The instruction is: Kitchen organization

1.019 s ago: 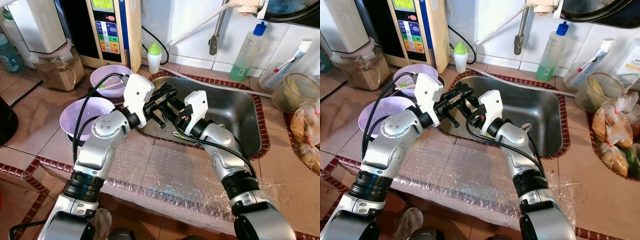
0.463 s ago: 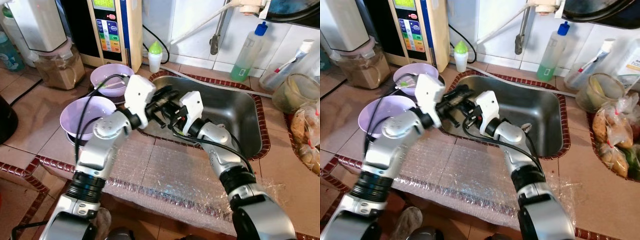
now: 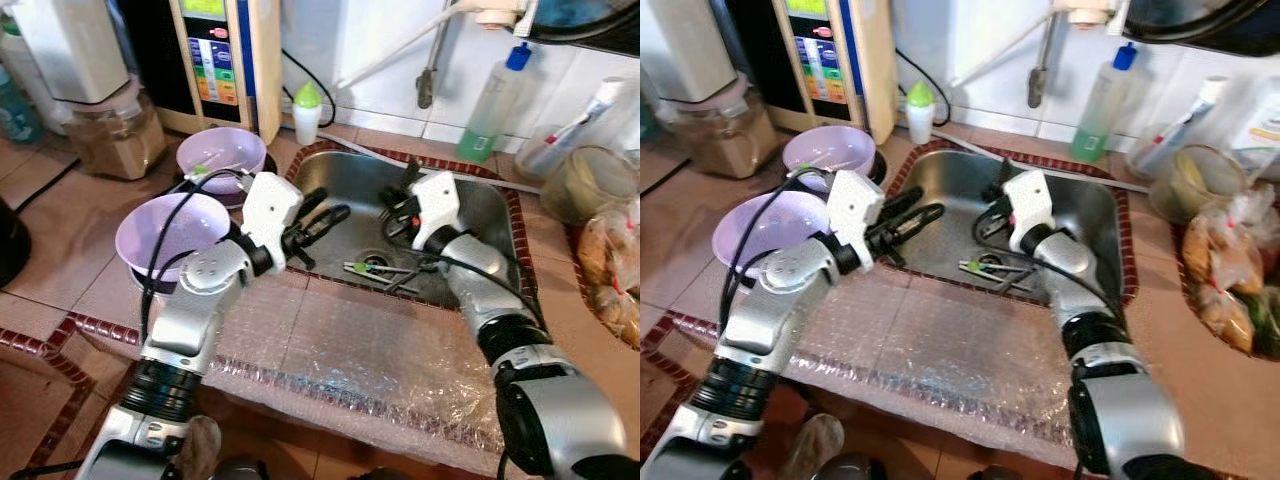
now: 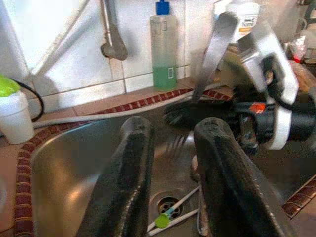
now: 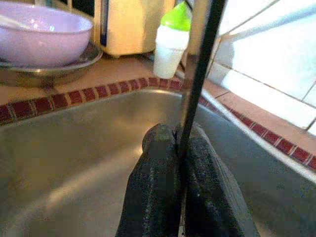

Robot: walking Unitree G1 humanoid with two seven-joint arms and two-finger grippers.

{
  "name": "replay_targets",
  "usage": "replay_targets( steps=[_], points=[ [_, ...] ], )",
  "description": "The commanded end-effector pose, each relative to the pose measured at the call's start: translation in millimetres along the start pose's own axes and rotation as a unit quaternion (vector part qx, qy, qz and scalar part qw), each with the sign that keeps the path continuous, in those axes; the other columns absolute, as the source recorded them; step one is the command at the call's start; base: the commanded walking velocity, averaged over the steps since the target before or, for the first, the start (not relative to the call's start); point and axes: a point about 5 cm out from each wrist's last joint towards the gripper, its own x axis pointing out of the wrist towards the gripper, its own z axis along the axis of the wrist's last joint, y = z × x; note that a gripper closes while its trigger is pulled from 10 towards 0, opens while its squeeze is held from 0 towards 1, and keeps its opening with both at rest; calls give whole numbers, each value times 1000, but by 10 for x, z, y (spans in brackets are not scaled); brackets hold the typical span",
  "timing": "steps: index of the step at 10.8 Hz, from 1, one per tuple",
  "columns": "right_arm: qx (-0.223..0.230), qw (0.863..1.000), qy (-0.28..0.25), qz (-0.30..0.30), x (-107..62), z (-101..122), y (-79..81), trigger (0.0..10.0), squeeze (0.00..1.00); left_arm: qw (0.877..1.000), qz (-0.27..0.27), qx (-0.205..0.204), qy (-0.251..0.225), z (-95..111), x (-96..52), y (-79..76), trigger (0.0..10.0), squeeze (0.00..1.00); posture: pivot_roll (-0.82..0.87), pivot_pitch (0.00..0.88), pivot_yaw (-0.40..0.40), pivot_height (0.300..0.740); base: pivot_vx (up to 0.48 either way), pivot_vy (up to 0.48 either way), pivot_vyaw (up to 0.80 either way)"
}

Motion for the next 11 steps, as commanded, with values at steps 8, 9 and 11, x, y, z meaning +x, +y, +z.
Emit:
replay_targets(
  steps=[8,9,11],
  points=[
    [-58,992,105,-46,-62,-290,-59,10000,1000,989,-1,13,145,-518,-21,0,10000,1000,0,40,-16,740,0,0,0],
    [-50,992,112,-41,-70,-328,-25,10000,1000,989,5,15,145,-515,-17,32,10000,1000,-4,36,-16,740,0,0,0],
    [-45,991,125,-34,-91,-390,18,10000,1000,989,6,20,148,-538,-9,55,10000,1000,-6,29,-16,740,0,0,0]
  ],
)
